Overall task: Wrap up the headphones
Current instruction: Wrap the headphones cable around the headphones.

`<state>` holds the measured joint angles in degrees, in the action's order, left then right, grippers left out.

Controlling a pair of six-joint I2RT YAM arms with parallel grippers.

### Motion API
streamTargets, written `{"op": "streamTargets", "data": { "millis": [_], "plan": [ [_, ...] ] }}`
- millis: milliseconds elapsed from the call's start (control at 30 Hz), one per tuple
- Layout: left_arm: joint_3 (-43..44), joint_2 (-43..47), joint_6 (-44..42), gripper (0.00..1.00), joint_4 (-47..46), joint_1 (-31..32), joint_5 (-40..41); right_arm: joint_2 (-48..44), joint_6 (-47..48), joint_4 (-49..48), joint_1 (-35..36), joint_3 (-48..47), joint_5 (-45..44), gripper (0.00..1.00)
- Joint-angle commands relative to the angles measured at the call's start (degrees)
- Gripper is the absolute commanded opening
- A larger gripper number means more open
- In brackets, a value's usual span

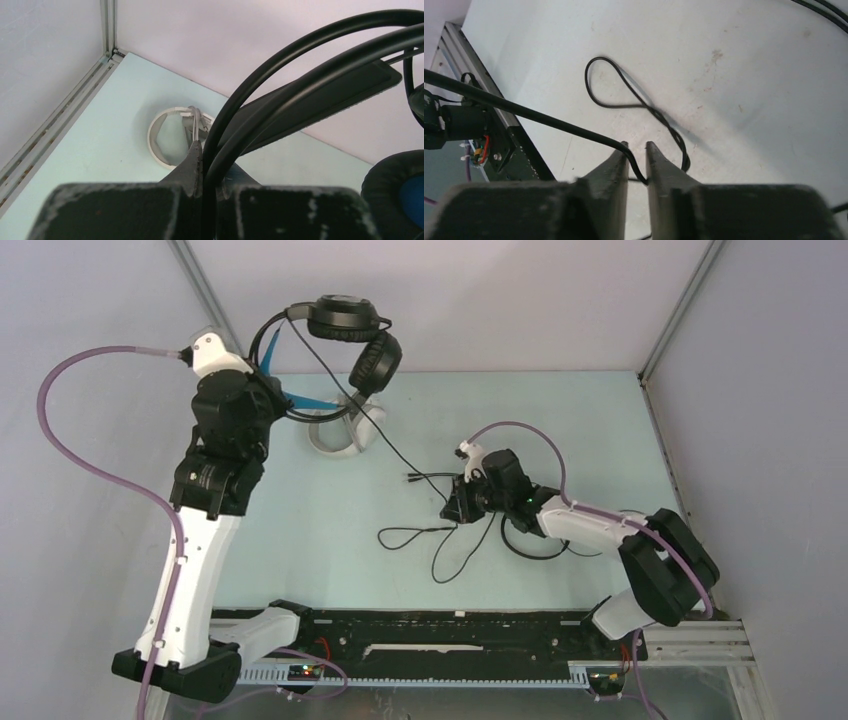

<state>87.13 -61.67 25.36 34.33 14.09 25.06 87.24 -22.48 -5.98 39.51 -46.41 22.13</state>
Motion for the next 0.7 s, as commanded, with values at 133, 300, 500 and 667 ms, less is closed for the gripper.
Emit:
{"op": "streamTargets", "data": {
  "millis": [133, 300, 500, 667],
  "plan": [
    [0.4, 3.2, 2.7, 0.00, -11.7, -0.8, -5.4, -14.9, 2.3, -3.7, -0.4, 0.8, 2.3, 0.39],
    [-0.7, 3.3, 1.7, 0.00, -11.4, -0.8, -7.1, -23.1, 4.6, -10.3, -0.3, 0.8, 2.5, 0.59],
    [-0.9, 2.7, 2.0, 0.00, -11.3, -0.8, -11.1, -24.0, 6.7, -21.7, 0.3, -1.3, 6.2, 0.75],
    [-0.8, 2.3, 2.4, 0.00, -10.7, -0.8, -14.5, -17.6, 9.0, -25.3, 3.4, -7.8, 6.9, 0.79]
  ]
}}
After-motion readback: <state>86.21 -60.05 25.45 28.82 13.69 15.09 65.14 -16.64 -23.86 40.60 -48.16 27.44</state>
